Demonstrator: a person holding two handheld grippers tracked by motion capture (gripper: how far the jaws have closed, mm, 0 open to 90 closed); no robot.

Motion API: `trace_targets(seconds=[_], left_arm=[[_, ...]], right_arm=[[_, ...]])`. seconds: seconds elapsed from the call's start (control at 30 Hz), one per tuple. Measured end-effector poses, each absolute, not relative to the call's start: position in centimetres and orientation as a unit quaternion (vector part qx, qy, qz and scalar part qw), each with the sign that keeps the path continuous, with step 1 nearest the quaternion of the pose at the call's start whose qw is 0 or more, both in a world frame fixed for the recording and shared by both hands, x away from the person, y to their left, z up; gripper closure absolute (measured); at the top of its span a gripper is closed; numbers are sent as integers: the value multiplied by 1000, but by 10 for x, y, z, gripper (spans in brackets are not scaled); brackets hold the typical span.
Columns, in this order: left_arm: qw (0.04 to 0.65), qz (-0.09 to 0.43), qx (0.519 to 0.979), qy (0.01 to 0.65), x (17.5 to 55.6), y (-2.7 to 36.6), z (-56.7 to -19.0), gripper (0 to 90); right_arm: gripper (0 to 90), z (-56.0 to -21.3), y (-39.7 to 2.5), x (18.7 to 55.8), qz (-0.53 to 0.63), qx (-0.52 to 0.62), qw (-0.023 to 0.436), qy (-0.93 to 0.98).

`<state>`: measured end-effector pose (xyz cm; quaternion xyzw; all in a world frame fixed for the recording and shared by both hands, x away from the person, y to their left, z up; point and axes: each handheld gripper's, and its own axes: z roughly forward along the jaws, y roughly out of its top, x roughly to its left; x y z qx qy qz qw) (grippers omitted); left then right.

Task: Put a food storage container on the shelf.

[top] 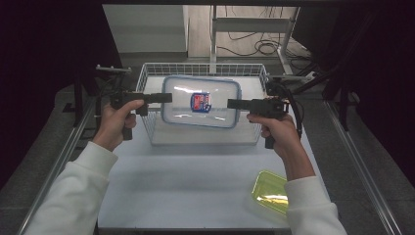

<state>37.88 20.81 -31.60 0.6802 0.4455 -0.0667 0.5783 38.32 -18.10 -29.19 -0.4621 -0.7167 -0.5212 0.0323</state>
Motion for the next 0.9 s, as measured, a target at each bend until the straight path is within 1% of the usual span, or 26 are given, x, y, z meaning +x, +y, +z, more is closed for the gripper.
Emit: trace_targets(seconds=[0.3, 0.57, 0.9], left_arm=[[582, -70, 674, 450, 396, 209, -314, 518], [573, -71, 672, 464, 413, 211, -318, 518], [573, -81, 665, 472, 432, 209, -320, 518]], right_arm=[[460, -284, -180, 400, -521, -466, 24, -715], [461, -297, -178, 424, -541, -478, 34, -691], [464, -299, -180, 439, -548, -494, 36, -674]])
